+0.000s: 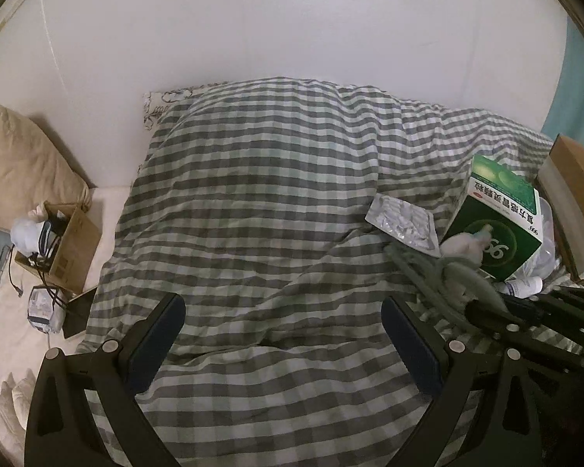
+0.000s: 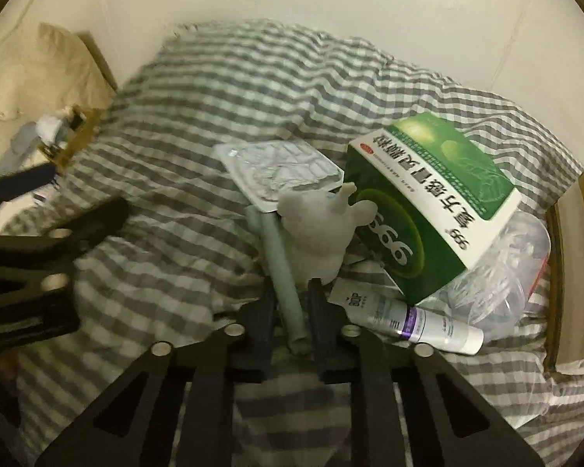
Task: Organize objects
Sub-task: 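Return to the pile and grasp the grey-green plastic hanger clip with the right gripper, then grasp the white plush figure with the left gripper while the right holds the hanger clip, then carry hanger clip and plush figure into the cardboard box and open both grippers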
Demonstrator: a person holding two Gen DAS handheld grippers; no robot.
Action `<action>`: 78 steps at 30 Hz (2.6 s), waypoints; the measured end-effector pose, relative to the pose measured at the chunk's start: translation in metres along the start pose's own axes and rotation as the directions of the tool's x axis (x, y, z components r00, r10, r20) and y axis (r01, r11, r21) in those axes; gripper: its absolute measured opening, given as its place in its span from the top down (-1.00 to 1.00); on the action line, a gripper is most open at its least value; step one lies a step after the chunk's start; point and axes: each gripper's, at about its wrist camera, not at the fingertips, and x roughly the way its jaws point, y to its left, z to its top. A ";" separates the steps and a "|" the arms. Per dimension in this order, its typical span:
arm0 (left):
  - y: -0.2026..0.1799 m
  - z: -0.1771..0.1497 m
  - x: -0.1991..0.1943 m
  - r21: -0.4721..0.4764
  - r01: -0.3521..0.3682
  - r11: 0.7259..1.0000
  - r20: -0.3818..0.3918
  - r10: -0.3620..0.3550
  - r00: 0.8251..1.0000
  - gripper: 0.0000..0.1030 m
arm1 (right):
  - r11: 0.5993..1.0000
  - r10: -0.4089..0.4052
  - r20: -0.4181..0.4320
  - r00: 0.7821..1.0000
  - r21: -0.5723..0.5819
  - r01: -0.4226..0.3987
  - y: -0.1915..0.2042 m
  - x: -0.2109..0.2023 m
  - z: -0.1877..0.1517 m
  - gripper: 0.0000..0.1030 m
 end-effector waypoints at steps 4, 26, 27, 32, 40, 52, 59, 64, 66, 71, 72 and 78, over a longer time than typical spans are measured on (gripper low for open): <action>-0.016 0.004 0.000 0.005 0.029 1.000 0.001 -0.029 1.000 -1.00 | 1.000 0.026 0.056 0.998 0.015 -0.027 -0.007 -0.028 -0.006 0.82; -0.139 0.015 0.029 0.134 0.208 0.969 -0.083 -0.199 0.977 -1.00 | 0.986 -0.093 0.219 0.971 0.157 0.059 -0.092 -0.098 -0.016 0.82; -0.142 0.016 0.031 0.133 0.218 0.967 -0.084 -0.208 0.974 -1.00 | 0.985 -0.097 0.216 0.972 0.158 0.063 -0.095 -0.097 -0.017 0.82; -0.155 0.024 0.050 0.124 0.266 0.956 -0.105 -0.254 0.962 -1.00 | 0.983 -0.084 0.204 0.975 0.175 0.048 -0.104 -0.093 -0.023 0.83; -0.156 0.021 0.068 0.097 0.330 0.939 -0.159 -0.312 0.937 -0.57 | 0.982 -0.064 0.180 0.982 0.187 0.029 -0.110 -0.082 -0.025 0.84; -0.130 0.019 -0.015 0.069 0.283 0.957 -0.056 -0.280 0.958 -0.57 | 0.987 -0.062 0.278 0.959 0.160 0.018 -0.099 -0.134 -0.024 0.84; -0.129 0.029 -0.091 0.093 0.260 0.961 0.054 -0.266 0.962 -0.57 | 0.989 -0.078 0.346 0.935 0.146 0.029 -0.093 -0.186 -0.029 0.84; -0.143 0.044 -0.144 0.132 0.248 0.960 0.155 -0.268 0.951 -0.57 | 0.989 -0.093 0.394 0.915 0.145 0.038 -0.095 -0.233 -0.031 0.84; -0.151 0.049 -0.160 0.135 0.258 0.956 0.188 -0.281 0.941 -0.57 | 0.989 -0.108 0.421 0.901 0.134 0.055 -0.098 -0.256 -0.031 0.84; -0.184 0.069 -0.193 0.159 0.292 0.943 0.251 -0.325 0.912 -0.57 | 0.986 -0.162 0.467 0.869 0.106 0.127 -0.112 -0.303 -0.025 0.84; -0.191 0.073 -0.196 0.168 0.293 0.941 0.261 -0.329 0.908 -0.57 | 0.984 -0.177 0.467 0.866 0.107 0.144 -0.119 -0.314 -0.023 0.84; -0.241 0.095 -0.205 0.224 0.327 0.918 0.279 -0.382 0.881 -0.57 | 0.972 -0.233 0.458 0.858 0.118 0.202 -0.162 -0.337 -0.010 0.84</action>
